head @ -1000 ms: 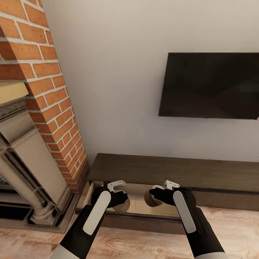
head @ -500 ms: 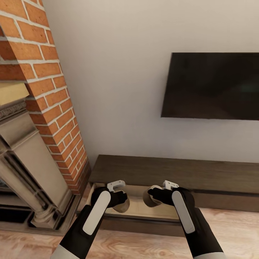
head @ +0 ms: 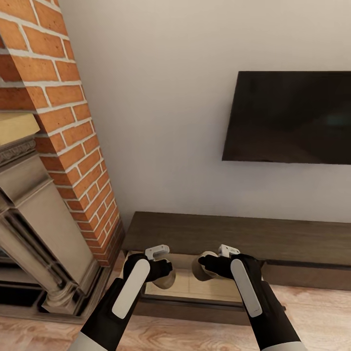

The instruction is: Place each of the two pumpkins and all three candles from the living room inside a cabinet in the living room (use any cabinet), then make sure every cabinet is closed, and position the cauldron so it is next to a table in the living room.

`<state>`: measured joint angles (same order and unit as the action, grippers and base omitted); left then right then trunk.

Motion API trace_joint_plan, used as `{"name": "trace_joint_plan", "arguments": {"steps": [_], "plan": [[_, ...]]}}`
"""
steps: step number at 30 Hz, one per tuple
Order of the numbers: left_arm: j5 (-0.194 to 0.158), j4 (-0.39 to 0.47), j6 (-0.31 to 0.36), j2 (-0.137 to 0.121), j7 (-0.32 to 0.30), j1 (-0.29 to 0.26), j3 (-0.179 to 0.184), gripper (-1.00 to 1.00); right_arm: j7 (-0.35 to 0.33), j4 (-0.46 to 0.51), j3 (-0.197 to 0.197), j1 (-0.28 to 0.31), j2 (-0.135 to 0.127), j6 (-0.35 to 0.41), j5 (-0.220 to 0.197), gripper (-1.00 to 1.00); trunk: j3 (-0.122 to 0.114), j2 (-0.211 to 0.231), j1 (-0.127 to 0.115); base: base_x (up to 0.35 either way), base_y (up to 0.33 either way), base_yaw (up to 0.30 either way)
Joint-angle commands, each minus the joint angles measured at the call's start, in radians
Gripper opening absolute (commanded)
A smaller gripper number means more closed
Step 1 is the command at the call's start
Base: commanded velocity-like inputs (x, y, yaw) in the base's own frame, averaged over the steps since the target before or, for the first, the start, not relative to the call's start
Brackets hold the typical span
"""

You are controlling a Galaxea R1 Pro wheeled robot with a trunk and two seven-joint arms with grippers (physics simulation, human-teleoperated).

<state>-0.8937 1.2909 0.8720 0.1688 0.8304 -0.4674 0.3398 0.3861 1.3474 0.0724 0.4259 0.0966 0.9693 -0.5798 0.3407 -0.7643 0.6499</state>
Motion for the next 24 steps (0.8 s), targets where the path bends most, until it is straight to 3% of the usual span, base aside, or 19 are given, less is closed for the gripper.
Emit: {"name": "trace_joint_plan", "arguments": {"steps": [1, 5, 8, 24], "plan": [[-0.010, -0.001, 0.001, 0.000, 0.011, -0.001, 0.001, -1.00, 0.013, 0.001, 0.001, 0.001, 0.000, 0.003, -0.009, -1.00, 0.001, -0.001, 0.000, 0.005, 0.004, 0.000], [-0.007, -0.047, -0.001, 0.000, 0.012, -0.001, -0.001, -1.00, 0.030, -0.014, 0.001, 0.001, 0.002, 0.007, -0.002, -1.00, 0.001, -0.001, 0.000, 0.001, 0.001, 0.000], [-0.005, -0.151, -0.043, 0.003, 0.008, 0.001, -0.007, -1.00, 0.078, -0.037, 0.010, 0.005, 0.001, 0.009, -0.001, -1.00, 0.001, -0.001, 0.000, 0.000, 0.000, 0.000], [0.004, -0.112, -0.085, 0.003, 0.004, 0.001, -0.005, -1.00, 0.094, -0.048, 0.014, 0.007, 0.002, 0.035, -0.002, -1.00, 0.001, -0.001, 0.000, 0.000, 0.000, 0.000]]}}
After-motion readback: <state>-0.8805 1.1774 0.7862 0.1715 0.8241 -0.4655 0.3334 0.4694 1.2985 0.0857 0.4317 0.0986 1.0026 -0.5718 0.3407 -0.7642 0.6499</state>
